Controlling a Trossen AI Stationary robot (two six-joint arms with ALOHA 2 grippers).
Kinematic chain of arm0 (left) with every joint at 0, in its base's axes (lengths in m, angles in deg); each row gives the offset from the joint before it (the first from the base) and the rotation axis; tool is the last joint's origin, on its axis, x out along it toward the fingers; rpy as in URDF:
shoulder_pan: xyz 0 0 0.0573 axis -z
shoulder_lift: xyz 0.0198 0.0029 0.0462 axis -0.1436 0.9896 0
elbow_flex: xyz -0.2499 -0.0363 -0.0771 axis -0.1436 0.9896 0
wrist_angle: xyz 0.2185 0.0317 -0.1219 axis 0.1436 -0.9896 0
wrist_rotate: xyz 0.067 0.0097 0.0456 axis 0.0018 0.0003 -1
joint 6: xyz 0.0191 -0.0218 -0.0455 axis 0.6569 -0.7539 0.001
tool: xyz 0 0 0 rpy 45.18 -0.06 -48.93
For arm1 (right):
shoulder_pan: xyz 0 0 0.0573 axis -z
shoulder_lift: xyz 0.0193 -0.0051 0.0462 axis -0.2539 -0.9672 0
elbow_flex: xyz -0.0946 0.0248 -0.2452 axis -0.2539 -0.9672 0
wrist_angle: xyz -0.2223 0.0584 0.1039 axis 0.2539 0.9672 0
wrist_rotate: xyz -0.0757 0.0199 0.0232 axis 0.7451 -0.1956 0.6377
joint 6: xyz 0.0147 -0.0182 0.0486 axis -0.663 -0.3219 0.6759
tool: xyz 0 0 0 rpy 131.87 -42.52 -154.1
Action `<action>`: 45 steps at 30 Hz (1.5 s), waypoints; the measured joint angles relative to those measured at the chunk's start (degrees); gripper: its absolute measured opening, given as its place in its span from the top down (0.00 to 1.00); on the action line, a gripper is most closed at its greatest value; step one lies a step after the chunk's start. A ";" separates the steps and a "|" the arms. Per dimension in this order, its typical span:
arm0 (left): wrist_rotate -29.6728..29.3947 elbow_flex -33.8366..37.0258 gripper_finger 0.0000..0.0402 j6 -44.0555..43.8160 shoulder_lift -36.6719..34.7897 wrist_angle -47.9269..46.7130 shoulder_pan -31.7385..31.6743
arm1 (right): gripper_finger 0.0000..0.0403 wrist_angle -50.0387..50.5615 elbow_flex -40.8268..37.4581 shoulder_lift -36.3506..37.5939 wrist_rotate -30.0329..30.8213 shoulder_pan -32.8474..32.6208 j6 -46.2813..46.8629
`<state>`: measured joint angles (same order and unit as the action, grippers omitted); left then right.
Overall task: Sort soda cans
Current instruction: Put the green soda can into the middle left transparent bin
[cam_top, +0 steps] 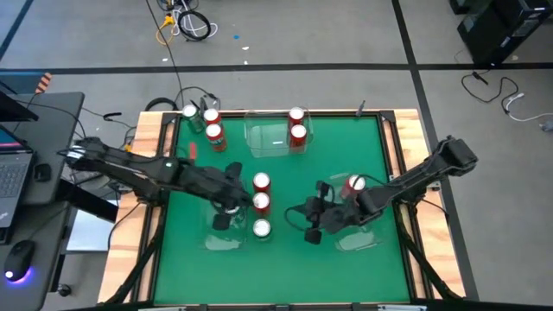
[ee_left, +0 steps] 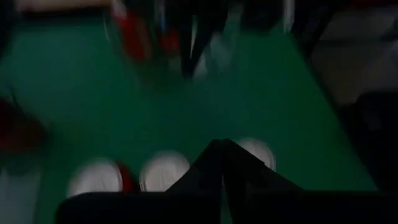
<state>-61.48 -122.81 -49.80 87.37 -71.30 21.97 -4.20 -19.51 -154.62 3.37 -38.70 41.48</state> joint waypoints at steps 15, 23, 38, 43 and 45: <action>5.46 -21.56 0.45 -6.00 25.76 -20.25 5.32 | 1.00 -10.14 -7.86 1.30 -3.78 -0.18 0.48; 4.65 -27.86 0.14 -6.04 33.51 -25.61 7.26 | 1.00 -10.79 -7.84 1.28 -8.03 -0.28 0.46; 0.43 -31.52 0.01 -6.10 34.78 -29.74 7.37 | 1.00 -11.49 -7.84 1.28 -8.18 -0.31 0.44; 0.39 -31.53 0.01 -6.28 34.78 -29.68 7.34 | 1.00 -11.49 -7.84 1.28 -8.25 -0.61 0.44; 0.38 -31.53 0.01 -6.28 35.00 -29.64 7.34 | 1.00 -11.49 -7.84 1.28 -8.27 -0.63 0.44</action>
<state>-61.10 -154.34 -56.08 122.37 -100.94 29.32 -15.69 -27.34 -153.34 -4.90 -39.33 41.92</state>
